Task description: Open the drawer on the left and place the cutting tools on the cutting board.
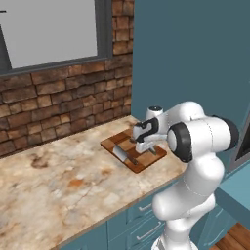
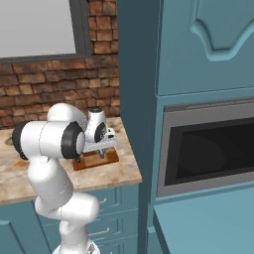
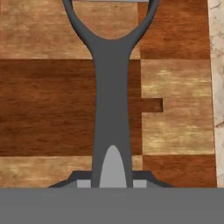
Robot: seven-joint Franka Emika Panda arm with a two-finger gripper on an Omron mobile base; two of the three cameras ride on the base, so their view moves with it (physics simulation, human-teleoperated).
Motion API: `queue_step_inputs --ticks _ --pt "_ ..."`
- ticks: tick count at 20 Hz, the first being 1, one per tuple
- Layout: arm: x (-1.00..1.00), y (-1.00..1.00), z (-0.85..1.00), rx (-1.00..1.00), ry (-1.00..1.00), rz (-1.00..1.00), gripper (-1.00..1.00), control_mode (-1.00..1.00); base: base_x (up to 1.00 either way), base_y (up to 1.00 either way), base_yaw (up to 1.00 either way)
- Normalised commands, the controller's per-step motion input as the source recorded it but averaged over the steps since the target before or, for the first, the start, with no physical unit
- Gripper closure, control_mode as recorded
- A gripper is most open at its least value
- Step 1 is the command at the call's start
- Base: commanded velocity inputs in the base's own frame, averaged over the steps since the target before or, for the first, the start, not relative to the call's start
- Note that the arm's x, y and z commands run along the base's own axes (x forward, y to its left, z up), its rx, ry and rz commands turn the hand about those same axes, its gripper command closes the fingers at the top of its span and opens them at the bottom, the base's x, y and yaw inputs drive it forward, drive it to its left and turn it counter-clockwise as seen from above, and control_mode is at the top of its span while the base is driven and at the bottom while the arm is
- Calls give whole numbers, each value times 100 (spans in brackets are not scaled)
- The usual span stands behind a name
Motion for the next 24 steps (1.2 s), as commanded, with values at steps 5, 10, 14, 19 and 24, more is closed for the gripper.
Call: queue_step_inputs --ticks 5,10,14,19,24 --pt "2 1 -10 0 6 0 100 -100 0 0 0" --pt "29 15 0 0 0 -1 100 -100 0 0 0" --pt "15 3 0 0 0 0 100 -100 0 0 0" --pt "0 0 0 0 0 0 -100 -100 0 0 0" --pt "0 0 0 0 0 0 -100 -100 0 0 0"
